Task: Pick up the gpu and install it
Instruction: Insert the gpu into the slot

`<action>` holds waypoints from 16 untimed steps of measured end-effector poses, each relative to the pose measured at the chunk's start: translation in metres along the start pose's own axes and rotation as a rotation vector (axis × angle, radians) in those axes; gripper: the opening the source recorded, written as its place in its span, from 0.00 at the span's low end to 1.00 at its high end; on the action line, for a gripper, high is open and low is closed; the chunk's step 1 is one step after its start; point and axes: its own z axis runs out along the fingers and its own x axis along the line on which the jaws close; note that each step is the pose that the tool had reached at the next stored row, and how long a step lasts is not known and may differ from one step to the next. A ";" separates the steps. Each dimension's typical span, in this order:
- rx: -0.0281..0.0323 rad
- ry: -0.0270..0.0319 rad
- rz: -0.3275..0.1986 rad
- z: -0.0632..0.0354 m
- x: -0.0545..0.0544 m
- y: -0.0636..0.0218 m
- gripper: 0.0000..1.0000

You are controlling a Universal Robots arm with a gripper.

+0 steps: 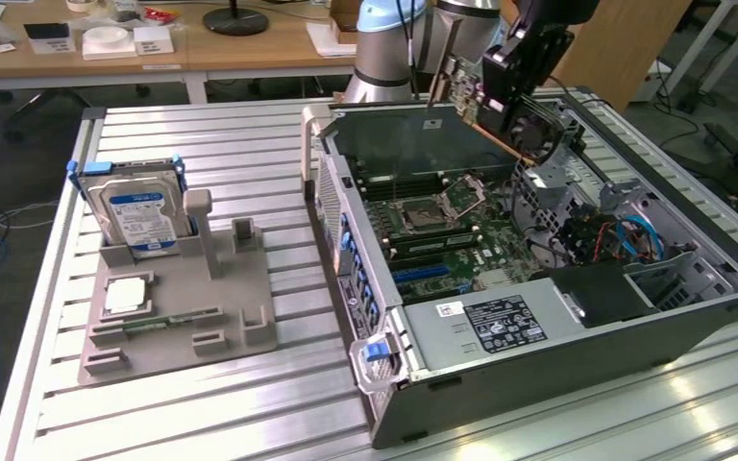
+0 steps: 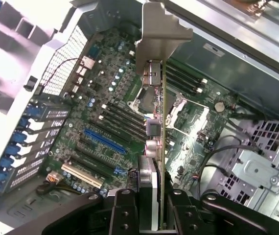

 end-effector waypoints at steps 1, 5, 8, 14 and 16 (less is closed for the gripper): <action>-0.0001 0.0005 -0.012 0.0000 0.000 0.0000 0.28; -0.0003 0.0027 -0.061 0.0000 0.000 0.0000 0.28; -0.0005 0.0043 -0.097 0.0000 0.000 -0.0001 0.28; -0.0008 0.0075 -0.171 0.0001 0.000 -0.0001 0.28; -0.0009 0.0085 -0.196 0.0001 0.000 -0.0001 0.28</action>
